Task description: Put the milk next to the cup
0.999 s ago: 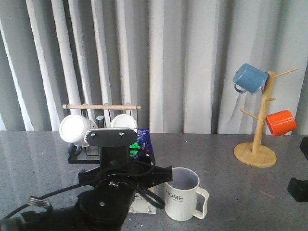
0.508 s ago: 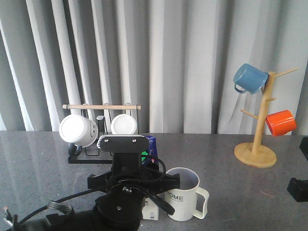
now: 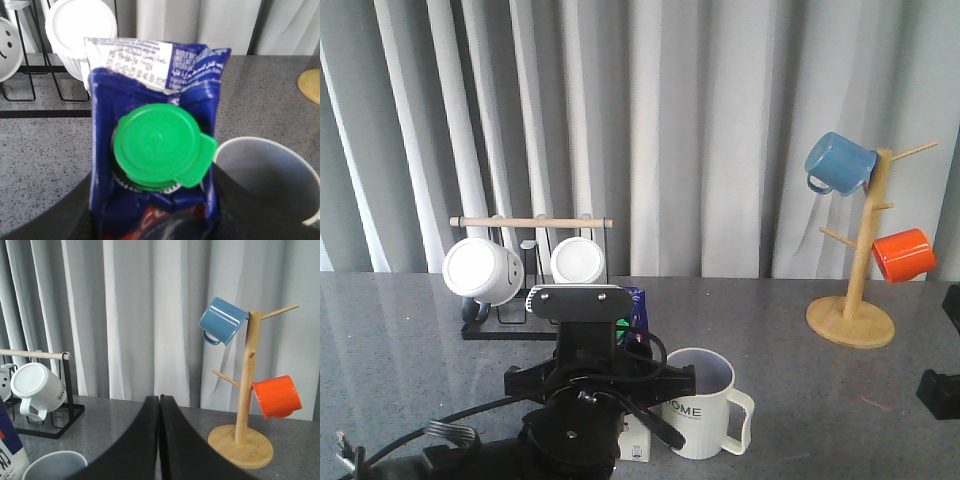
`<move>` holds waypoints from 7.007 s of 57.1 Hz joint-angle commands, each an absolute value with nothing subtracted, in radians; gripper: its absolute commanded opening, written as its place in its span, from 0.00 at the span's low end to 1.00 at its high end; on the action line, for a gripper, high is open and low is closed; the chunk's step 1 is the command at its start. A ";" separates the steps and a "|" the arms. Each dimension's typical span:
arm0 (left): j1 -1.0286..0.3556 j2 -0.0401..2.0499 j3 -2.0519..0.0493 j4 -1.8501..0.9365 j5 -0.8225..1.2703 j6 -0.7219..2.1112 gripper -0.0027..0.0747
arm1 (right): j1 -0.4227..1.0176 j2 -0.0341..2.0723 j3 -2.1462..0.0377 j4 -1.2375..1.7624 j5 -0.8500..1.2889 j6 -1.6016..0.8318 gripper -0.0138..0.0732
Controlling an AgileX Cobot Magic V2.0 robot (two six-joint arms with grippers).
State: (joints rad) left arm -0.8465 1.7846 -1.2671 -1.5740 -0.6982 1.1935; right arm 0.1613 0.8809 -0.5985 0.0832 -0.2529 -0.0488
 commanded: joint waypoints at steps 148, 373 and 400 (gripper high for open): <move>-0.848 1.334 -1.192 -0.450 0.025 0.475 0.02 | 0.158 0.873 -0.628 0.078 -0.321 -0.055 0.15; -0.107 -0.025 0.002 -0.039 -0.007 0.006 0.03 | 0.154 0.324 -0.157 -0.025 -0.227 -0.159 0.15; -0.107 -0.025 0.002 -0.039 -0.007 0.006 0.03 | -0.007 -0.020 0.038 -0.144 -0.124 0.023 0.15</move>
